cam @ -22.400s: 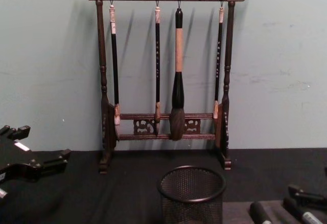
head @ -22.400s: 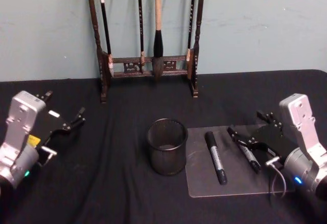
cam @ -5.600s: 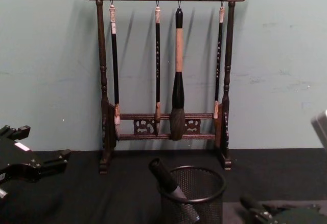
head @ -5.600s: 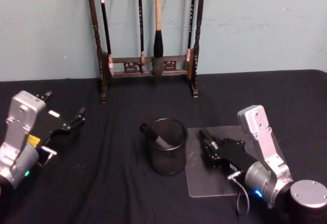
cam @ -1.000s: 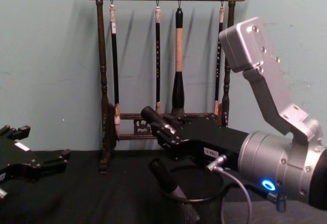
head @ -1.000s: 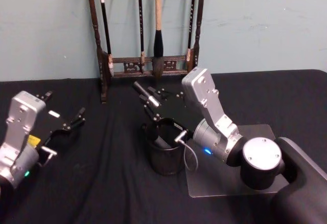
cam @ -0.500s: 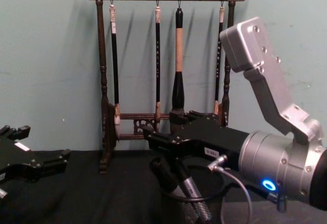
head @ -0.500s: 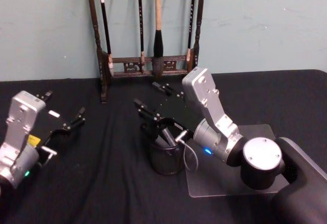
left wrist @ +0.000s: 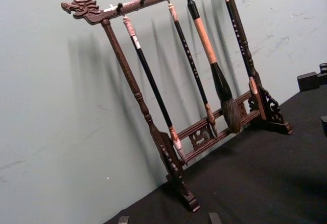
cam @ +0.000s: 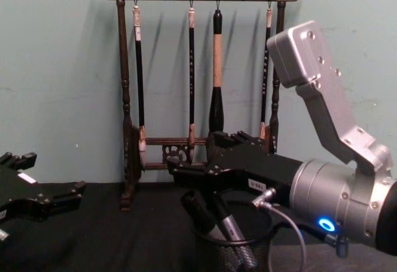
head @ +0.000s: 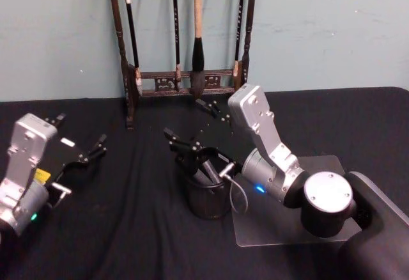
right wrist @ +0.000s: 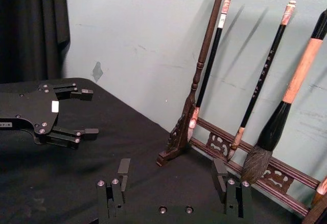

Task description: Pick up the water-based marker from the table and place it into the pen holder.

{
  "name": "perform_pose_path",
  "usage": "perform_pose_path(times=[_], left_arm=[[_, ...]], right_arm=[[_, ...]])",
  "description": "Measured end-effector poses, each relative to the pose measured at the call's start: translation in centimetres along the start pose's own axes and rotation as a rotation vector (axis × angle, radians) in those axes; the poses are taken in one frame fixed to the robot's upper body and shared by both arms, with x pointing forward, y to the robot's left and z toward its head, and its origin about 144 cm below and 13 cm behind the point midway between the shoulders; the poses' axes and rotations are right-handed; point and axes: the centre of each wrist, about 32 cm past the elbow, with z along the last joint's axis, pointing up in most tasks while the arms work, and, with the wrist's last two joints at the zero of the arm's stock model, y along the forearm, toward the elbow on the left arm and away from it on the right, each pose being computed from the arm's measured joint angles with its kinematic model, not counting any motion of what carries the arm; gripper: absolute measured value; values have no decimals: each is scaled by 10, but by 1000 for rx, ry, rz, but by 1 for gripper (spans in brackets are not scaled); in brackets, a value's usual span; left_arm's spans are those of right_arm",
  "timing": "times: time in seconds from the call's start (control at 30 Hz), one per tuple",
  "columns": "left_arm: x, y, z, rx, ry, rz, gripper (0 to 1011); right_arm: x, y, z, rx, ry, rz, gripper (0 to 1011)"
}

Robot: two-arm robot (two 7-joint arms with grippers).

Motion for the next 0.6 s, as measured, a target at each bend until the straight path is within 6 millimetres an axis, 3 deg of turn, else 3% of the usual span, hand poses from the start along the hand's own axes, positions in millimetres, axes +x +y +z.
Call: perform_pose_path(times=[0.6], left_arm=[[0,0,0,0,0,0,1009]], right_arm=[[1,-11,0,12,5,-45,1002]])
